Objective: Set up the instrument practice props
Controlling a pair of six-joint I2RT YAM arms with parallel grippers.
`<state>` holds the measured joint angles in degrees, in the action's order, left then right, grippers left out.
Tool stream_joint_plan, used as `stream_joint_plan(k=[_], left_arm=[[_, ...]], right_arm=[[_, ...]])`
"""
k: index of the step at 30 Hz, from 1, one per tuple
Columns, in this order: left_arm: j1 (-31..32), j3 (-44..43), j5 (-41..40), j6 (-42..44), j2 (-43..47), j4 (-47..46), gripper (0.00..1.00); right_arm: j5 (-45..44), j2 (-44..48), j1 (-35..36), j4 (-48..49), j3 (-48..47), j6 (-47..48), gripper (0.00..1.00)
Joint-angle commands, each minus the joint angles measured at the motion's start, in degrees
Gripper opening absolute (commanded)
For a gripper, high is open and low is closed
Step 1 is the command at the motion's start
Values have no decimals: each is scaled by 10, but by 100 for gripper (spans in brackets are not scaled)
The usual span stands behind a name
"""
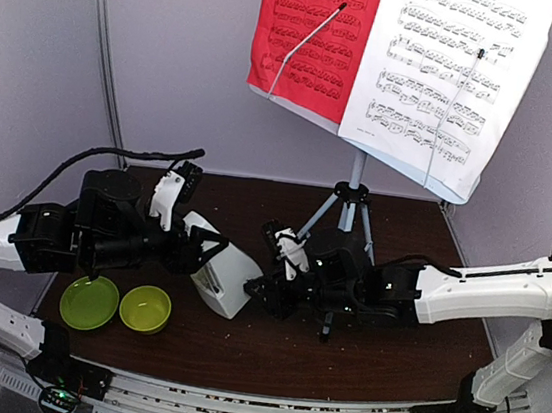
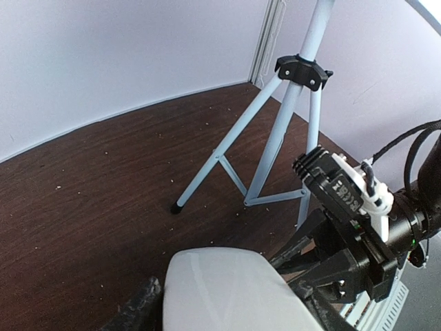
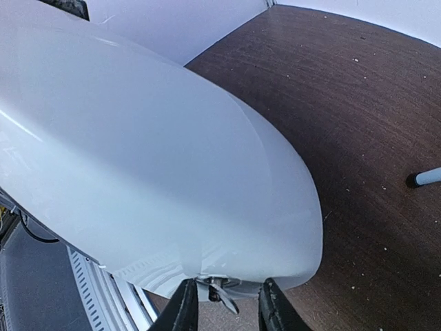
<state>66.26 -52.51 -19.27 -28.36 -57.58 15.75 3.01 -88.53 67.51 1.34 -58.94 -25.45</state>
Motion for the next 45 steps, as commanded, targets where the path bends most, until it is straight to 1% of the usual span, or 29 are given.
stream_joint_plan(k=[1, 5, 9, 11, 12, 17, 25, 28, 32, 37, 45], left_arm=[[-3, -30, 7, 10, 9, -109, 0], [-3, -32, 7, 16, 8, -113, 0], [-3, -33, 3, 20, 8, -118, 0], [-3, -37, 2, 23, 6, -120, 0], [-3, -38, 3, 25, 5, -122, 0], [-3, -34, -2, 30, 4, -126, 0], [-3, -9, -16, 38, 16, -137, 0], [-3, 6, -24, 36, 20, -139, 0], [-3, 25, -35, 22, 27, -153, 0], [-3, 30, -43, 22, 26, -156, 0], [-3, 38, -45, 22, 27, -163, 0]], right_arm=[[1, -8, -10, 18, -10, -24, 30], [9, -9, -16, 21, -10, -29, 21], [18, -14, -21, 18, -16, -36, 10], [23, -16, -25, 21, -19, -51, 2], [26, -16, -29, 27, -17, -61, 0], [58, -10, -54, 75, -4, -124, 0], [121, -27, -84, 121, -7, -218, 0], [130, -36, -90, 125, -9, -235, 0], [142, -41, -98, 158, 8, -269, 0], [154, -48, -108, 196, 27, -309, 0], [164, -53, -121, 218, 40, -341, 0]])
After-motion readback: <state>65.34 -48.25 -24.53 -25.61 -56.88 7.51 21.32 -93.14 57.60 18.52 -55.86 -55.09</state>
